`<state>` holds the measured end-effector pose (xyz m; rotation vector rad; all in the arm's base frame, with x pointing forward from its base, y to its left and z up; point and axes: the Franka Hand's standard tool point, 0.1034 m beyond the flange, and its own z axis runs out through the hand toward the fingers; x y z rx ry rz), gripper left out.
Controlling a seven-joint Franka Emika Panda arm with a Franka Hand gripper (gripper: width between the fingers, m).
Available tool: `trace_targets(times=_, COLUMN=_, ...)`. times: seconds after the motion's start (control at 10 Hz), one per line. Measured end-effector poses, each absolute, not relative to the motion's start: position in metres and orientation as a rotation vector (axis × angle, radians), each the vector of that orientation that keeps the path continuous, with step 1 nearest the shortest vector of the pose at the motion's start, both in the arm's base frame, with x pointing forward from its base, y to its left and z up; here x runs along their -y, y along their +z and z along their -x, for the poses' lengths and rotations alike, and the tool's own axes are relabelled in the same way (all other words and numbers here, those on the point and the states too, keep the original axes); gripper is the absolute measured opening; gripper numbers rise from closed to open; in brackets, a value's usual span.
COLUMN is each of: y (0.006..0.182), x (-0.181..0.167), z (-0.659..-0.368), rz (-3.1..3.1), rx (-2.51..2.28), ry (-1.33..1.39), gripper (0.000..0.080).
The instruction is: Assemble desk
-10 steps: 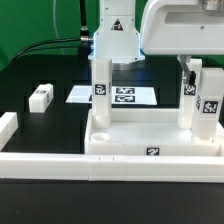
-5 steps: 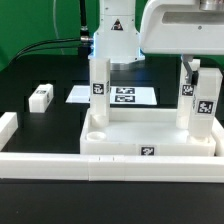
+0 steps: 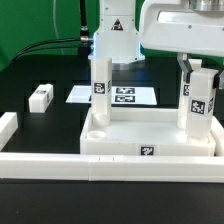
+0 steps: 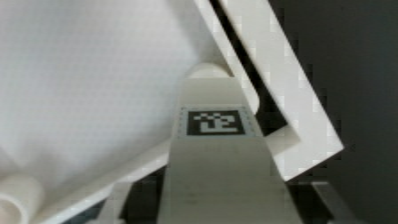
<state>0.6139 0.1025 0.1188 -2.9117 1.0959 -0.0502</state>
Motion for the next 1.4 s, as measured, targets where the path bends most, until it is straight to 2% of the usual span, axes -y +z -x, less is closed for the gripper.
trace_targets(times=0.4, y=0.118, x=-0.114, z=-0.608, rz=2.547, rx=-1.726, ry=-0.045, gripper=0.0288)
trace_targets(times=0.9, y=0.117, x=-0.116, z=-0.608, rz=2.305, rx=-2.016, ry=-0.014, gripper=0.0296)
trace_targets(times=1.0, y=0.117, x=-0.116, z=-0.608, rz=2.335, rx=-1.983, ry=-0.016, gripper=0.0496)
trace_targets(times=1.1, y=0.117, x=-0.114, z=-0.609, rz=2.402, rx=-1.904, ry=-0.015, gripper=0.0496)
trace_targets(times=1.2, y=0.118, x=-0.113, z=-0.61, rz=2.449, rx=-1.843, ry=-0.02, gripper=0.0615)
trace_targets(times=1.4, y=0.118, x=-0.115, z=-0.61, rz=2.615, rx=-1.599, ry=-0.032, gripper=0.0639)
